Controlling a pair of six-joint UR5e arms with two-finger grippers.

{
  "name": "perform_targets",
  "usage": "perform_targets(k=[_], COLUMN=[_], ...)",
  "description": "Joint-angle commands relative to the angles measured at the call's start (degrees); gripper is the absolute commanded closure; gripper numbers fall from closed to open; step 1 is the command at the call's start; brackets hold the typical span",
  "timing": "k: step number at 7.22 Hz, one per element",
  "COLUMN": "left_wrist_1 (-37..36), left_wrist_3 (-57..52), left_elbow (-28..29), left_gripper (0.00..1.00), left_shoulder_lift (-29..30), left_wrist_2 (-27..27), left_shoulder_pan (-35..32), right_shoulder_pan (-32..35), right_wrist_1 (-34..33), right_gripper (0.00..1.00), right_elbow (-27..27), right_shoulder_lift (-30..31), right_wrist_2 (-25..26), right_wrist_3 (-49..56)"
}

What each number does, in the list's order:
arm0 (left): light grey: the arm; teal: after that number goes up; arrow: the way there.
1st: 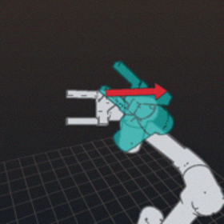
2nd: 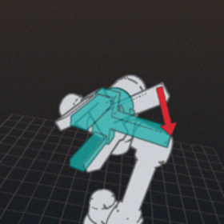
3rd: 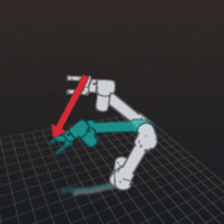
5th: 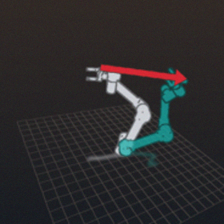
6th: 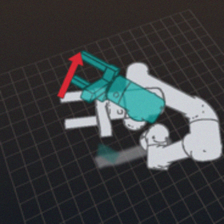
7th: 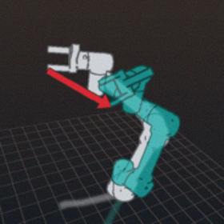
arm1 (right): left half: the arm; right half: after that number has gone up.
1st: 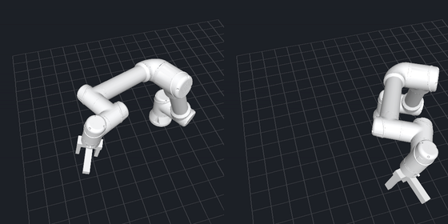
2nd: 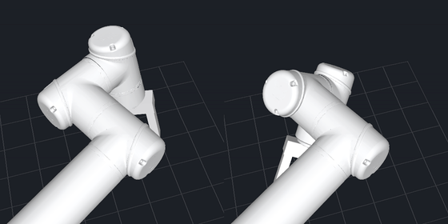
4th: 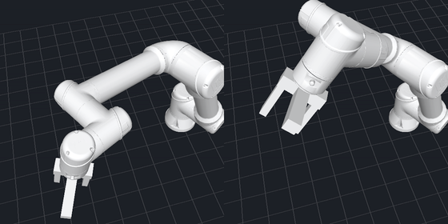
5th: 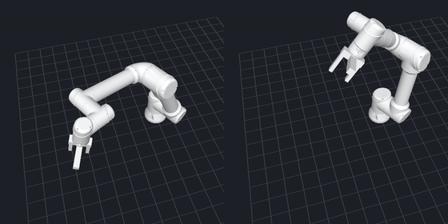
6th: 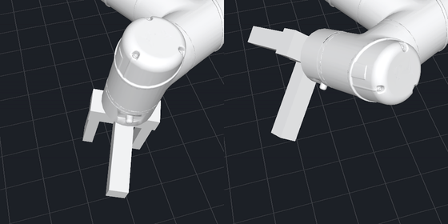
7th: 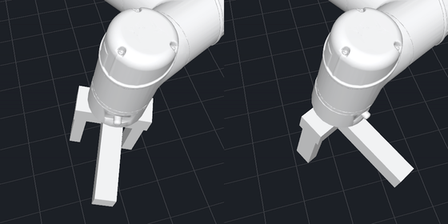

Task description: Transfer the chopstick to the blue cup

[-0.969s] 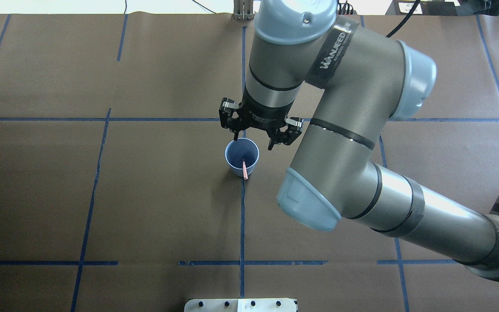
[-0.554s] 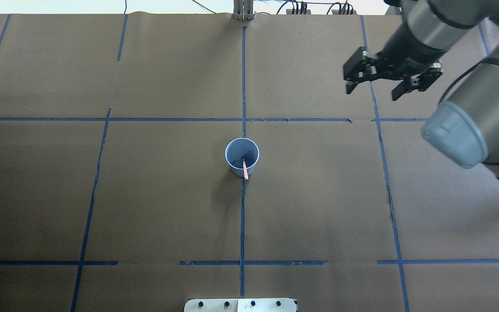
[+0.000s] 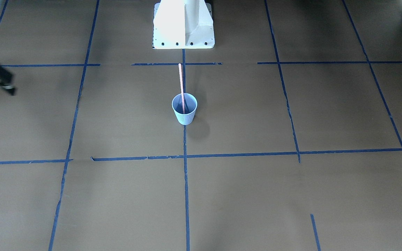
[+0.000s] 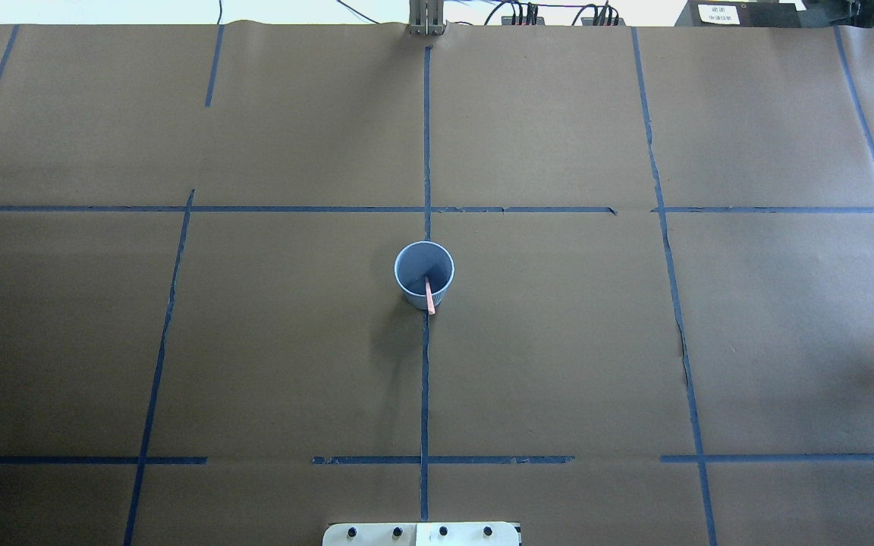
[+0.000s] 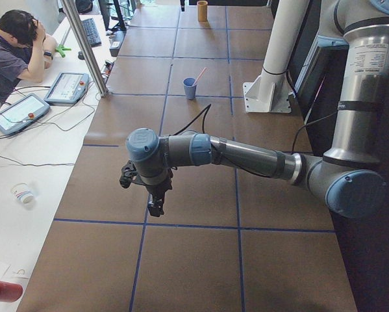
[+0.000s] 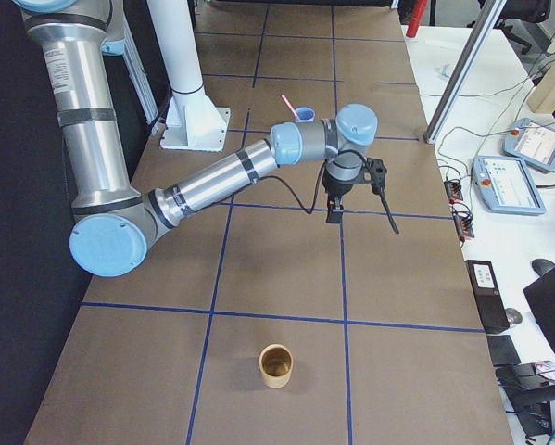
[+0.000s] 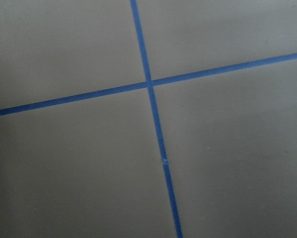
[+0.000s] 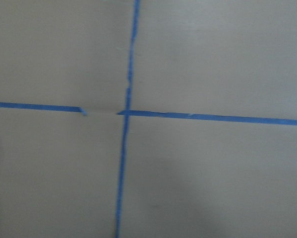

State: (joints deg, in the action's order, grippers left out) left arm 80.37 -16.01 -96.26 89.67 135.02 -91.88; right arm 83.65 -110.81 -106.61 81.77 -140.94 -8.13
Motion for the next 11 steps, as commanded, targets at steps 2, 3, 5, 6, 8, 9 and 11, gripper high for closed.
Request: perform_targets(k=[2, 3, 5, 6, 8, 9, 11], left_wrist_1=[3.22, 3.22, 2.95, 3.13, 3.3, 3.3, 3.13], left_wrist_3=[0.02, 0.02, 0.1, 0.11, -0.25, 0.01, 1.41], left_elbow=[1.07, 1.16, 1.6, 2.12, 2.56, 2.48, 2.56], left_gripper=[0.0, 0.0, 0.0, 0.0, 0.0, 0.0, 0.0], left_shoulder_lift=[-2.47, -2.57, -2.48, -2.48, -2.48, -2.39, -2.31], left_wrist_2=[0.25, 0.25, 0.25, 0.25, 0.16, 0.16, 0.16], left_shoulder_pan=[-0.05, -0.05, 0.03, 0.03, 0.03, 0.03, 0.03], right_shoulder_pan=[4.68, 4.68, 5.29, 5.29, 5.29, 5.29, 5.29], right_wrist_1=[4.51, 11.77, 23.94, 24.58, 25.29, 25.29, 25.2], right_gripper=[0.0, 0.0, 0.0, 0.0, 0.0, 0.0, 0.0], right_elbow=[7.88, 8.17, 9.67, 9.5, 10.2, 10.28, 10.29], right_shoulder_lift=[5.3, 10.29, 13.15, 13.24, 13.5, 13.5, 13.41], right_wrist_2=[-0.83, -0.83, 0.13, 5.27, 6.38, 6.46, 6.81], right_wrist_3=[3.12, 3.21, 3.3, 3.65, 2.86, 2.77, 2.95])
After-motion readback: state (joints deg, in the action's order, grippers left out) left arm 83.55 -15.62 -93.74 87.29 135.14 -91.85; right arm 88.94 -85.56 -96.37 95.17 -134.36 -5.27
